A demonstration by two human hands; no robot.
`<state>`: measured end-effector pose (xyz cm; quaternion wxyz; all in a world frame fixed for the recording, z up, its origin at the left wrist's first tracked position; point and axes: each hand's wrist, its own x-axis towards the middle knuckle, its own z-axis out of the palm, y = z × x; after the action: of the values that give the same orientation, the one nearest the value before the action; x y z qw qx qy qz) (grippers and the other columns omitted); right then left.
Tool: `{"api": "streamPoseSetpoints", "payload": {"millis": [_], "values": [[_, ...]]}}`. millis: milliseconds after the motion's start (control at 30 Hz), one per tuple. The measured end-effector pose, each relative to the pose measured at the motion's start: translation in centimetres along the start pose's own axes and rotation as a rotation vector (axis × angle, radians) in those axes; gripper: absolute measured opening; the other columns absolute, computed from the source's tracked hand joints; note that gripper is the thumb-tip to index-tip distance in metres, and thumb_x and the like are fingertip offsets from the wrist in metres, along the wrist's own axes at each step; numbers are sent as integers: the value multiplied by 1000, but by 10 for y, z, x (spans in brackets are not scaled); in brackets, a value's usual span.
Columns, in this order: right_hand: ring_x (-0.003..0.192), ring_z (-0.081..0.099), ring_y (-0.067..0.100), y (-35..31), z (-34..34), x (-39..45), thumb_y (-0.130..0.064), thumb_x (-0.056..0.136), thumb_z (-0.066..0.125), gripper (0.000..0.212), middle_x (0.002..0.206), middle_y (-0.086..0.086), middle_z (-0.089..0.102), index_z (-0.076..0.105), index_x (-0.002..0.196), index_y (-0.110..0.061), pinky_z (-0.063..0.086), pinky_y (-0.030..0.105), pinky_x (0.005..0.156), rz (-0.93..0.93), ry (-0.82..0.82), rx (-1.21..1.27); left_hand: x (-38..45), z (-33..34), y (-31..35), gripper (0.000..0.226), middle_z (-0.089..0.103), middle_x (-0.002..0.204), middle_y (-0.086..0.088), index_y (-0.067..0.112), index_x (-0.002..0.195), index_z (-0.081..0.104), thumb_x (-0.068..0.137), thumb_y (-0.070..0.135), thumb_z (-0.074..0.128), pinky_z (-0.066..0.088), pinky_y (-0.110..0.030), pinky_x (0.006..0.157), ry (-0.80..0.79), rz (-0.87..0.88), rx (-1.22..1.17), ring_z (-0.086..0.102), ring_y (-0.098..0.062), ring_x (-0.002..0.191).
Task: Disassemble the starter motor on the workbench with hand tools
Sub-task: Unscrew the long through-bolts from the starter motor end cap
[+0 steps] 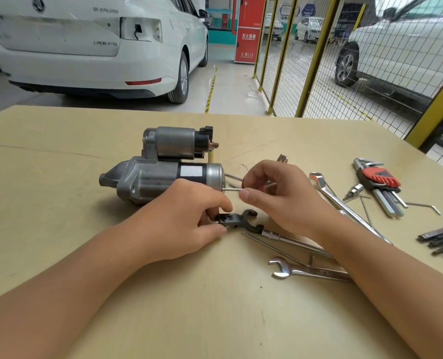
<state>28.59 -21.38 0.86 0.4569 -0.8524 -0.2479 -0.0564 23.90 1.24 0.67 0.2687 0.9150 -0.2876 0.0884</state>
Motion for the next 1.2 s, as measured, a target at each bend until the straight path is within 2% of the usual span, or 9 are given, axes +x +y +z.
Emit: {"api": "streamPoseSetpoints", "payload": {"millis": [133, 367, 500, 567, 767, 900, 967, 1100, 1200], "values": [[68, 62, 3, -2, 4, 0, -32, 103, 52, 28, 77, -7, 72, 70, 85, -21, 47, 22, 63, 39, -61, -128, 0, 0, 0, 30, 64, 87, 21, 33, 113, 74, 84, 32, 84, 41, -9, 66, -19, 0, 17, 61, 5, 79], [58, 52, 0, -2, 3, -1, -20, 90, 74, 6, 73, -9, 66, 70, 86, -18, 44, 17, 58, 7, -10, -7, 0, 1, 2, 32, 57, 85, 27, 32, 116, 73, 85, 34, 83, 40, -11, 66, -45, 9, 27, 59, 10, 80], [63, 58, 1, -1, 6, 0, -33, 101, 55, 29, 74, -5, 72, 72, 82, -18, 45, 19, 60, 68, -41, -63, -1, 0, 2, 24, 57, 83, 25, 32, 109, 73, 86, 28, 81, 40, -13, 65, -29, 34, 28, 59, 6, 77], [63, 59, 5, 0, 6, 1, -31, 102, 54, 32, 71, -5, 71, 70, 77, -18, 44, 21, 60, 63, -41, -98, -2, -2, 2, 21, 60, 84, 21, 29, 105, 74, 85, 24, 81, 43, -14, 64, 17, 58, 14, 60, 0, 77], [61, 52, 5, 3, 5, 1, -20, 88, 76, 9, 75, -4, 64, 69, 89, -14, 43, 20, 61, 8, -36, 37, -1, -8, 7, 21, 64, 85, 17, 26, 103, 75, 82, 20, 74, 41, -9, 56, 247, 72, -100, 60, -12, 63], [57, 52, 0, 3, 6, 1, -34, 101, 56, 30, 73, -8, 71, 72, 82, -19, 37, 15, 56, 51, -57, -40, 0, -11, 11, 20, 64, 86, 14, 19, 102, 76, 83, 16, 74, 38, -4, 60, 340, 91, -137, 58, 0, 66], [53, 48, -1, 3, 6, 2, -30, 102, 55, 31, 67, -11, 69, 71, 78, -18, 34, 13, 53, 50, -57, -64, 0, -10, 11, 18, 64, 85, 16, 19, 102, 76, 84, 20, 74, 37, -4, 61, 337, 87, -144, 59, 3, 67], [55, 45, 1, 4, 4, 2, -17, 90, 74, 10, 68, -8, 60, 69, 85, -9, 37, 17, 56, 4, -41, 57, 0, -7, 11, 19, 66, 85, 15, 26, 104, 76, 84, 25, 76, 37, -8, 57, 276, 75, -184, 57, -11, 58], [63, 55, 10, 3, 5, 1, -26, 93, 71, 15, 73, 0, 68, 70, 86, -13, 42, 28, 58, 5, -54, 67, -1, -4, 9, 27, 66, 89, 15, 38, 106, 70, 84, 24, 79, 40, -10, 54, 207, 65, -227, 59, -16, 54]]}}
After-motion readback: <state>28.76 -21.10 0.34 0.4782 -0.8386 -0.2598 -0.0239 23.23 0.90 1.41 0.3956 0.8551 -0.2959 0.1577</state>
